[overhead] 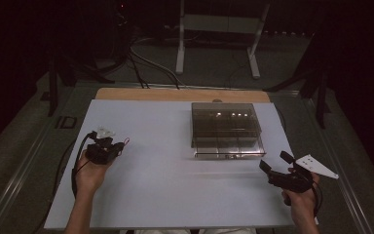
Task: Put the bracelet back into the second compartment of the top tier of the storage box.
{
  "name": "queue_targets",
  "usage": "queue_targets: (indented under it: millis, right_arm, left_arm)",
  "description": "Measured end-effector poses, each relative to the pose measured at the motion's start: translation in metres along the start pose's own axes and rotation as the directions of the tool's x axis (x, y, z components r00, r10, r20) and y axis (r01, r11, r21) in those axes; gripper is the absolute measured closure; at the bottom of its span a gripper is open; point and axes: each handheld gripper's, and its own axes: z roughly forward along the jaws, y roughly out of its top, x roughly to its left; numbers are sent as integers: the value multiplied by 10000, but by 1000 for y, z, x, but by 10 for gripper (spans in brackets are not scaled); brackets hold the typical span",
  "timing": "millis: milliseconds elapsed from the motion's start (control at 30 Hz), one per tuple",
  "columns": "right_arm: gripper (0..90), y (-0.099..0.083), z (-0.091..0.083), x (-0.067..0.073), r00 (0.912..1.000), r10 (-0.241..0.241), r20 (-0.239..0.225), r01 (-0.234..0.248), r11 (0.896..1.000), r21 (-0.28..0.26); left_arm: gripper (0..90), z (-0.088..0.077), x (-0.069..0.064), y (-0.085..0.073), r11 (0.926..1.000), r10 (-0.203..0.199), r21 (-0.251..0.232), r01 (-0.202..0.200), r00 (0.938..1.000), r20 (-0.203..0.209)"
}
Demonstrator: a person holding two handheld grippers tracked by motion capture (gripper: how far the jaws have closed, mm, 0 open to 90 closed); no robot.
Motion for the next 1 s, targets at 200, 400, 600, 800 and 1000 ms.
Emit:
queue_targets:
  millis: [200,400,600,800,1000]
  right_arm:
    - [50,0,0,0,10000,3,2,-3,10000,-8]
    - [50,0,0,0,10000,2,-12,-2,10000,2]
    - [51,0,0,0,10000,7,-10,-7,10000,-5]
    - [50,0,0,0,10000,17,-12,-17,10000,3]
    - [50,0,0,0,10000,21,-42,-21,10000,2]
  left_arm:
    - [900,1,-4,4,10000,53,-29,-53,10000,67]
    - [900,2,-7,7,10000,50,-78,-49,9999,148]
    - [900,4,-13,13,9997,184,-181,-179,9994,306]
    - [900,6,-17,18,9993,254,-276,-241,9986,465]
    - [900,8,-21,20,9991,275,-332,-257,9980,567]
